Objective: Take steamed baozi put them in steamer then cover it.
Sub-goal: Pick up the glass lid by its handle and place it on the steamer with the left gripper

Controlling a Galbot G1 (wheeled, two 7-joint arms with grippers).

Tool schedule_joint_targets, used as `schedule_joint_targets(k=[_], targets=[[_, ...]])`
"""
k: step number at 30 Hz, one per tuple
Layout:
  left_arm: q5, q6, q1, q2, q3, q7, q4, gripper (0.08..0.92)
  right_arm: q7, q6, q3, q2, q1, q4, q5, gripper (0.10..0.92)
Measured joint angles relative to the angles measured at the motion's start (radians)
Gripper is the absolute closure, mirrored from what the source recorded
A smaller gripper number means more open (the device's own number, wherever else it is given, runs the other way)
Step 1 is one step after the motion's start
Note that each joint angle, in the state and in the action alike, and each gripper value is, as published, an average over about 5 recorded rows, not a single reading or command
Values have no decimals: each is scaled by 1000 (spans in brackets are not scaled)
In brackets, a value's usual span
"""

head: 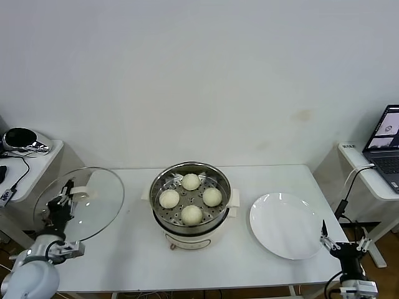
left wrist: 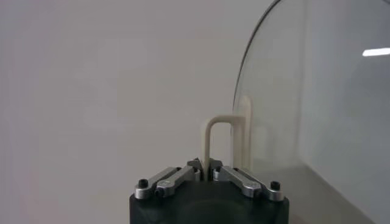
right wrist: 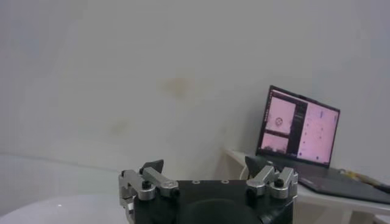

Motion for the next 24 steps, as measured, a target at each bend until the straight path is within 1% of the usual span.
schedule_joint_targets(k=[5,10,18,24], targets=[[-20,96,-79,30,127,49,-52,859,2,2,-19,17,4,-1,-21,203],[7,182,-197,23,288,106,-68,859,5,4,-37,33,11,-4,-45,203],[101,294,-393,-47,509,213,-54,859,10,8,-65,54,21,-17,-79,203],[178,346,-494,-114,624,281,-26,859,11,8,-74,62,29,-23,-93,203]])
